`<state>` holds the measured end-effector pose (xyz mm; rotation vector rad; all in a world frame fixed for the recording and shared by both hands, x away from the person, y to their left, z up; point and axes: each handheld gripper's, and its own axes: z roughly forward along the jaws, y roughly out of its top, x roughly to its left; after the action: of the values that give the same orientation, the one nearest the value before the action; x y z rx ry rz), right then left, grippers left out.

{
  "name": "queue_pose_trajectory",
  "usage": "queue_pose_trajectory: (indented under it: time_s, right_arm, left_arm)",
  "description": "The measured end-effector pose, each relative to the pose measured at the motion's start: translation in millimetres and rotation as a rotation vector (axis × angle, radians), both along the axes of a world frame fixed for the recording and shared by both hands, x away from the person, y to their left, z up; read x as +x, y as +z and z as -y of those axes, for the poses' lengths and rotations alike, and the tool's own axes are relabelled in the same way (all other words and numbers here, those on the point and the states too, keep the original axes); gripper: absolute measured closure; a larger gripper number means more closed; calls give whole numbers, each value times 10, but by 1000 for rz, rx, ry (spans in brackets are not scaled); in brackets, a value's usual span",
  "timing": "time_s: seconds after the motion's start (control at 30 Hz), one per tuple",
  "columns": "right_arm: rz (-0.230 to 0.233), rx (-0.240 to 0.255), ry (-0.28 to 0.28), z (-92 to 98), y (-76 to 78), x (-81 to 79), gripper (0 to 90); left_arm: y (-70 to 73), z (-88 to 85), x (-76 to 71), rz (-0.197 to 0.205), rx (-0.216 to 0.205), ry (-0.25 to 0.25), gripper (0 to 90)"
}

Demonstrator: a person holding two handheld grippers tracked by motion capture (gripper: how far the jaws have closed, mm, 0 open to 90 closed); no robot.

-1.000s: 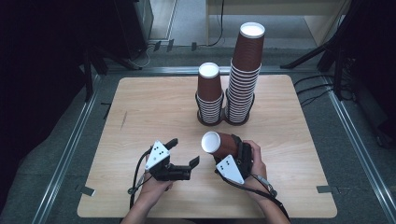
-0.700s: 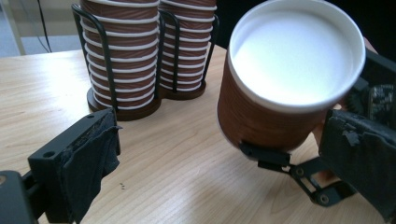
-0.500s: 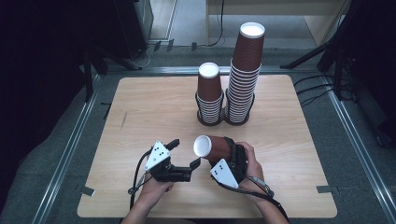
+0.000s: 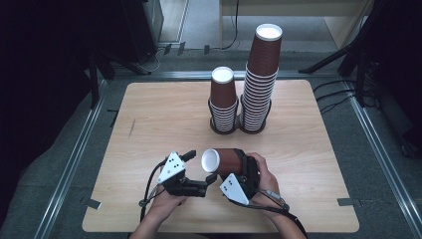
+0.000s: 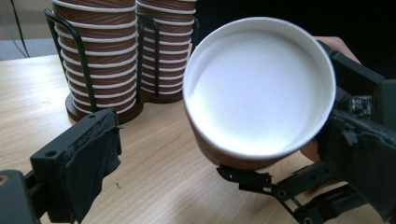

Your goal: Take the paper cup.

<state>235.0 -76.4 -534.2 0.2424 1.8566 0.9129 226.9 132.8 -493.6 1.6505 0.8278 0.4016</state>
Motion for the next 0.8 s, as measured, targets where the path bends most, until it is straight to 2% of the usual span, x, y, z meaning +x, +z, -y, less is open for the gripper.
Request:
queue_pose_trajectory:
  time_s: [0.07,0.1,0.3,0.37,0.47,0.53,0.7,0.8]
  right_arm:
    - [2,-8,6,-6,-5,-10,118]
    - [9,-21,23,-21,-11,-25,118]
    - [14,-36,56,-66,-24,-70,118]
    - [17,-41,63,-82,-26,-87,118]
    - [28,-53,67,-95,-25,-99,118]
    - [41,-73,65,-104,-34,-101,118]
    - [37,-78,60,-106,-51,-96,118]
    - [34,-80,58,-104,-65,-91,116]
  left_arm:
    - [1,-4,5,-7,-1,-6,0]
    - [3,-8,12,-27,-21,-24,1]
    - [17,-8,4,-39,-35,-63,59]
    - [19,-2,2,-41,-21,-76,74]
    - [15,18,9,-70,17,-79,122]
    - [12,39,12,-93,28,-96,153]
    - [20,47,13,-90,41,-103,196]
    - [21,48,26,-108,46,-106,202]
